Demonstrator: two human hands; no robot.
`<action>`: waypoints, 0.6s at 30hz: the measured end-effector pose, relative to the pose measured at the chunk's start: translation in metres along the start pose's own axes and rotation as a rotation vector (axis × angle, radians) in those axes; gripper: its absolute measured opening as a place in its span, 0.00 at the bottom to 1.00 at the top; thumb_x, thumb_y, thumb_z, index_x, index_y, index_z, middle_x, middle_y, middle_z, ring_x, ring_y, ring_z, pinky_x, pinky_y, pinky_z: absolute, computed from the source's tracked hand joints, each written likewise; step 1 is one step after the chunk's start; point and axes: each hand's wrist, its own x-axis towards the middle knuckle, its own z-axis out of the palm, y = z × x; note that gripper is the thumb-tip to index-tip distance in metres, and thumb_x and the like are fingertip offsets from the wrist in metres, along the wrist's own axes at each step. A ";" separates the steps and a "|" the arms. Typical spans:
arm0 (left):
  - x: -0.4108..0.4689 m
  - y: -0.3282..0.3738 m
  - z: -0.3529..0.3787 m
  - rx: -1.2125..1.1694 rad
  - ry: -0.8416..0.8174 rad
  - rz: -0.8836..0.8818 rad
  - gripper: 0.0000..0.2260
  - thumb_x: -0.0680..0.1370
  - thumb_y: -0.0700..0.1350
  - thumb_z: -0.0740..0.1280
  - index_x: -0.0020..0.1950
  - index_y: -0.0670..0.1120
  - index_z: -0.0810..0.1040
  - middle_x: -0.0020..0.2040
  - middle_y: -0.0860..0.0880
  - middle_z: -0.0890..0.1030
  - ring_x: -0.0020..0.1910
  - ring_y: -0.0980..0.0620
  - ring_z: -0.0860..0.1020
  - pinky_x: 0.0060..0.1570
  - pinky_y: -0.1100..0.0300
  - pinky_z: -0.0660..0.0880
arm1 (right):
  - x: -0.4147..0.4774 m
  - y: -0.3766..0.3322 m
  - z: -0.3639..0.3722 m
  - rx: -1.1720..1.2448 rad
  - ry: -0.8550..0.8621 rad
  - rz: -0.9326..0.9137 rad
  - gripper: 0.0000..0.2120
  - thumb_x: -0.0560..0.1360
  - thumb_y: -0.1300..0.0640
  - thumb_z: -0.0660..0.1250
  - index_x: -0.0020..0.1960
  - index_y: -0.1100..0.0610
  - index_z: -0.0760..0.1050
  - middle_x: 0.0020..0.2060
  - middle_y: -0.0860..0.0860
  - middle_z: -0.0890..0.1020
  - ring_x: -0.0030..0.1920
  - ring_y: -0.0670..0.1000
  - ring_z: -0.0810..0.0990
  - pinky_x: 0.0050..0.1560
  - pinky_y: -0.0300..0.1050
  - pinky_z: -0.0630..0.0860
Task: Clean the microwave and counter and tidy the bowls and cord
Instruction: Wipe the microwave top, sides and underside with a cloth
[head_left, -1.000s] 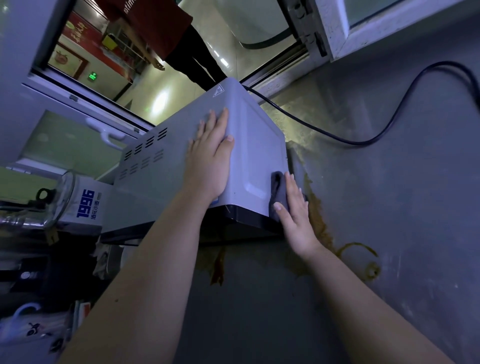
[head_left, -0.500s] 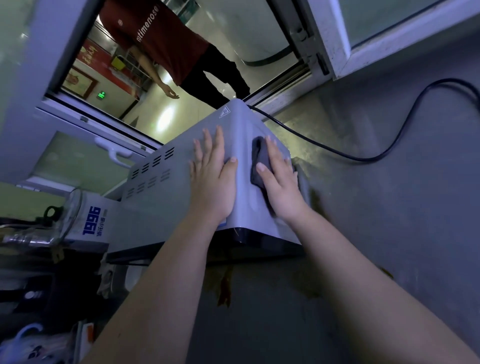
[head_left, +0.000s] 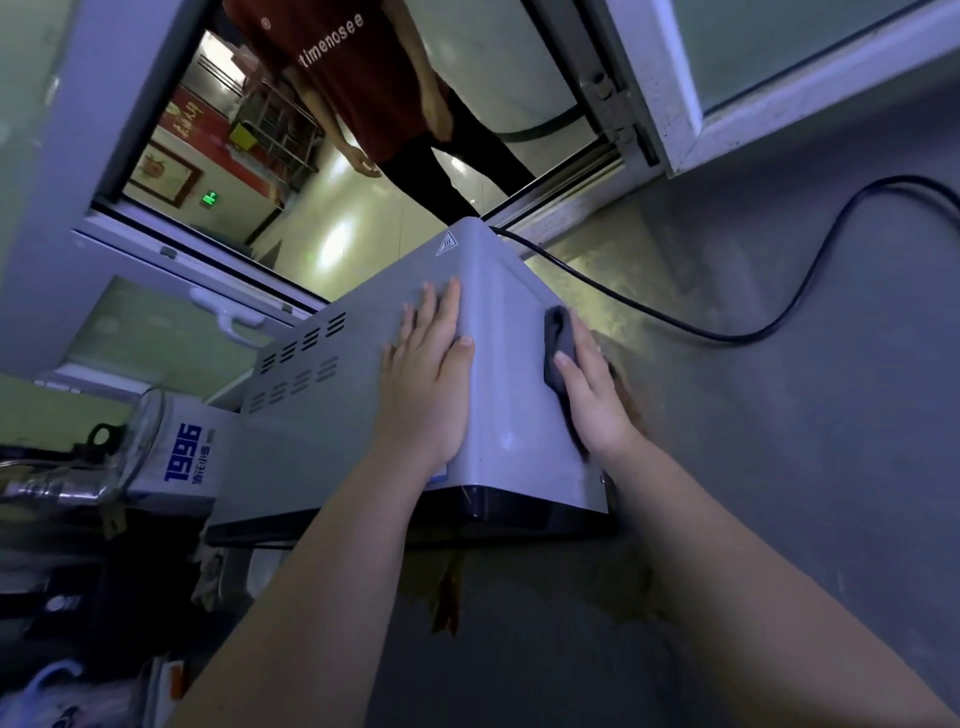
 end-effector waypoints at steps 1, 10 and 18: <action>0.000 0.000 0.000 0.008 -0.001 -0.001 0.24 0.84 0.46 0.51 0.78 0.60 0.50 0.79 0.58 0.47 0.77 0.60 0.43 0.76 0.47 0.41 | -0.021 -0.001 0.000 -0.007 -0.009 -0.010 0.26 0.74 0.34 0.51 0.71 0.25 0.48 0.77 0.39 0.52 0.77 0.44 0.46 0.76 0.58 0.45; -0.001 0.000 -0.001 0.020 0.016 -0.010 0.23 0.84 0.45 0.51 0.78 0.58 0.52 0.79 0.57 0.49 0.78 0.57 0.45 0.75 0.51 0.39 | -0.131 -0.065 0.026 -0.099 -0.021 -0.240 0.27 0.76 0.30 0.46 0.73 0.29 0.44 0.77 0.38 0.51 0.78 0.46 0.44 0.76 0.49 0.41; 0.000 -0.002 0.000 0.001 0.060 -0.025 0.22 0.84 0.45 0.52 0.78 0.57 0.55 0.79 0.56 0.51 0.78 0.55 0.46 0.75 0.49 0.39 | 0.056 -0.096 0.022 -0.090 0.016 -0.099 0.34 0.70 0.32 0.51 0.75 0.36 0.53 0.75 0.40 0.61 0.76 0.50 0.56 0.75 0.58 0.51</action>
